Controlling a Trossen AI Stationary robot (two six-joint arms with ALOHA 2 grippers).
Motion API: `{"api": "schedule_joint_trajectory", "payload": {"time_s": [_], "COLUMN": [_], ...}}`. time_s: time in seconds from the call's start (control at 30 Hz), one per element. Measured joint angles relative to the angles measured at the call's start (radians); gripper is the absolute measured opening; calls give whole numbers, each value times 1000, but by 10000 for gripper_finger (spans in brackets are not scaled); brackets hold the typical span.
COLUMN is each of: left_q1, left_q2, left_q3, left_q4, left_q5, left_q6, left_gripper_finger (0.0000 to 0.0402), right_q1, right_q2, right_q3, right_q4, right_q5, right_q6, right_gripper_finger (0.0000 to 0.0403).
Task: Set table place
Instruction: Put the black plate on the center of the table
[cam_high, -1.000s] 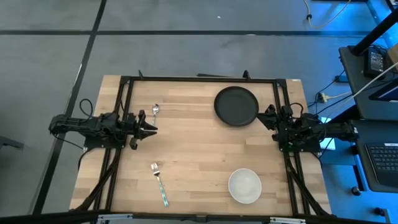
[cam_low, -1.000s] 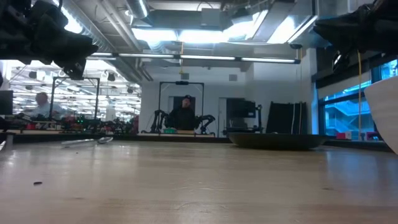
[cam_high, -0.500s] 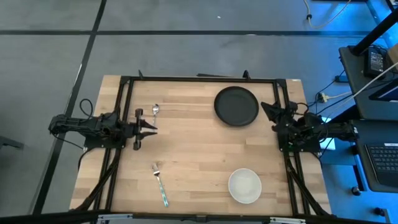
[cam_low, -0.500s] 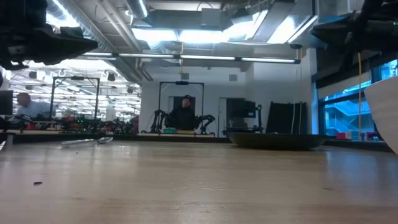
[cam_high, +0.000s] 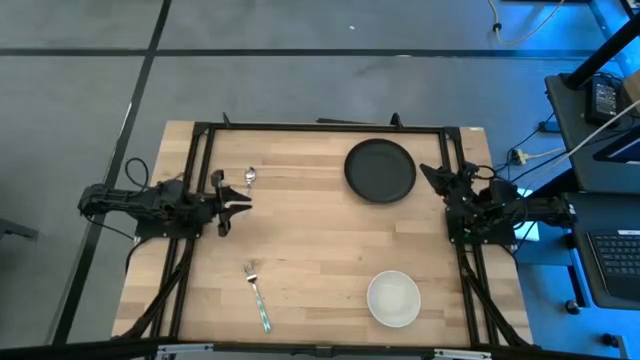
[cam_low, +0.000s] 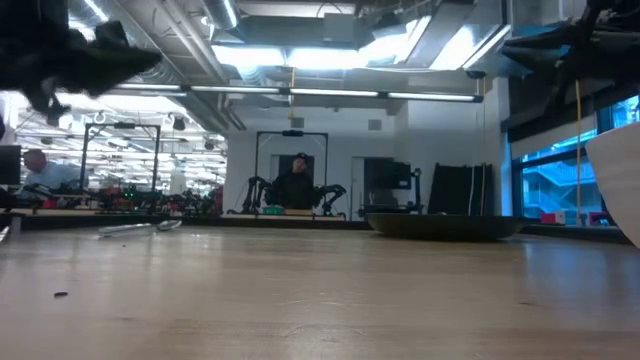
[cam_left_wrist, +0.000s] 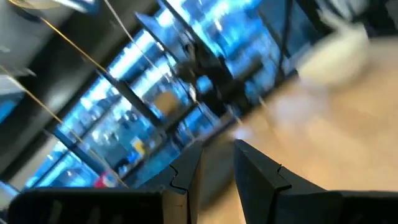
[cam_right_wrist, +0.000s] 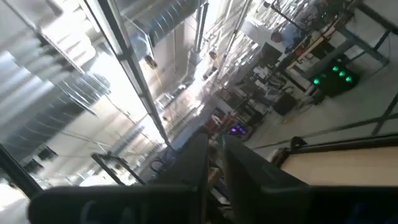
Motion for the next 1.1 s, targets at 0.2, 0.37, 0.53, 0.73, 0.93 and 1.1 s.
{"api": "schedule_joint_trajectory", "payload": {"time_s": [0.2, 0.37, 0.53, 0.73, 0.93, 1.1], "left_q1": [0, 0, 0, 0, 0, 0], "left_q2": [0, 0, 0, 45, 164, 263], "left_q3": [2, 3, 80, 253, 451, 577], "left_q4": [264, 434, 288, 46, -31, -12], "left_q5": [28, -151, -413, -259, -183, -72], "left_q6": [-84, -455, -896, -937, -947, -967], "left_gripper_finger": [82, 82, 82, 82, 82, 82], "right_q1": [0, 0, 0, 0, 0, 0], "right_q2": [0, 13, 63, 178, 307, 383], "right_q3": [4, 80, 200, 365, 502, 577], "right_q4": [101, 106, 105, 16, -141, -354], "right_q5": [5, 10, 2, -8, -9, -9], "right_q6": [-40, -165, -347, -527, -554, -558], "right_gripper_finger": [48, 48, 48, 48, 48, 48]}}
